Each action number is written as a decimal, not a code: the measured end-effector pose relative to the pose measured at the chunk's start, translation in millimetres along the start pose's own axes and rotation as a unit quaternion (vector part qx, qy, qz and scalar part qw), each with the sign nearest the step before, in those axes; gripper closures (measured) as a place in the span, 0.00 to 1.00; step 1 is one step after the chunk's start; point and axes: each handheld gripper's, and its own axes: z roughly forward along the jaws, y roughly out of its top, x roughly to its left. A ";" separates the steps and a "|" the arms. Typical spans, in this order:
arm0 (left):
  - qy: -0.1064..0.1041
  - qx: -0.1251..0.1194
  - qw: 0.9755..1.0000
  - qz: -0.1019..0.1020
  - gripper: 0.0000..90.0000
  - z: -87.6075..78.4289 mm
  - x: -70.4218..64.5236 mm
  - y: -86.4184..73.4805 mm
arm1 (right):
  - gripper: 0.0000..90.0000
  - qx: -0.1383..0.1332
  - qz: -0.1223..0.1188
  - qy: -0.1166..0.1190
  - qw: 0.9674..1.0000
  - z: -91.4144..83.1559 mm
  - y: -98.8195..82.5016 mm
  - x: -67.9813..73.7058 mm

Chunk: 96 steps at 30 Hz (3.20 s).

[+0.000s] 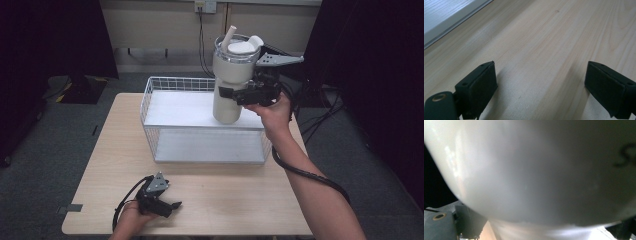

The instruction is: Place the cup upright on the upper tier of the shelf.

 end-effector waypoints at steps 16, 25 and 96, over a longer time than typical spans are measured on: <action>0.000 0.000 1.000 0.000 0.11 0.0 0.0 0.0 | 0.10 0.005 -0.003 -0.020 1.000 15.1 -0.8 -9.5; 0.000 0.000 1.000 0.000 0.11 0.0 0.0 0.0 | 0.10 0.008 -0.004 -0.030 0.999 26.0 -5.2 -13.1; 0.001 -0.001 1.000 0.000 0.11 0.2 -0.1 -0.1 | 0.10 0.002 0.004 -0.068 0.998 64.2 -16.7 -28.2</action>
